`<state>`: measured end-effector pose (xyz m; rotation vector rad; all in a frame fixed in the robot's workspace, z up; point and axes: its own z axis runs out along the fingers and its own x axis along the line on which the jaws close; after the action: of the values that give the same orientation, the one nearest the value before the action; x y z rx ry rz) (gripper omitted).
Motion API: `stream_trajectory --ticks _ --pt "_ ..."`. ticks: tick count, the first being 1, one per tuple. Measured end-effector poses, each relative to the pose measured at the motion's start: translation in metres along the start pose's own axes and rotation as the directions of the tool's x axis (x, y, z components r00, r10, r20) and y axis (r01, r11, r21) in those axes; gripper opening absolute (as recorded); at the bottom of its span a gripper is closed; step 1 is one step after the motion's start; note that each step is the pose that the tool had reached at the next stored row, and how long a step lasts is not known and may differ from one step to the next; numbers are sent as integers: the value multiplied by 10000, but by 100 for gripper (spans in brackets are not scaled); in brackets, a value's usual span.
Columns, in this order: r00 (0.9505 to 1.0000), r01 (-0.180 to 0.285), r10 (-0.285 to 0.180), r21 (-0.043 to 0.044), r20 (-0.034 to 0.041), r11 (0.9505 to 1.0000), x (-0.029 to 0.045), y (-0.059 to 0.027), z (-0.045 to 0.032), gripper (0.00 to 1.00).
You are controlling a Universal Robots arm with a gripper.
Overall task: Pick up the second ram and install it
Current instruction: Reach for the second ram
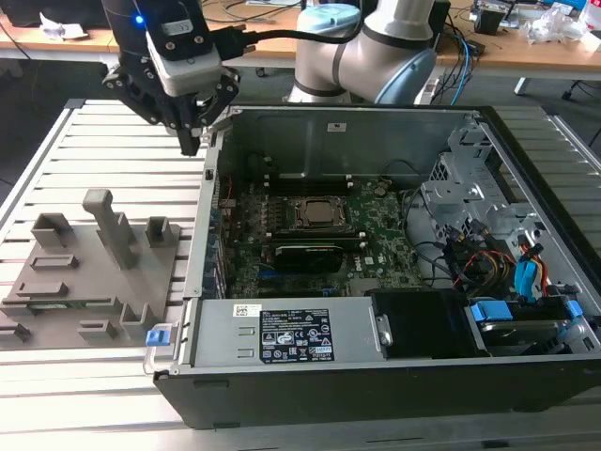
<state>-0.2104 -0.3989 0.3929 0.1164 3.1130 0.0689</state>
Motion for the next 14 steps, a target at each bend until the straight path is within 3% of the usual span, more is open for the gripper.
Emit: stream_trajectory --ticks 1,8,14 --pt "10000 -2 2 0 0 10000 56 -4 -1 11" --pt "10000 -2 2 1 0 10000 222 -16 -4 11" --pt "10000 -1 1 1 0 10000 408 -30 -8 11"
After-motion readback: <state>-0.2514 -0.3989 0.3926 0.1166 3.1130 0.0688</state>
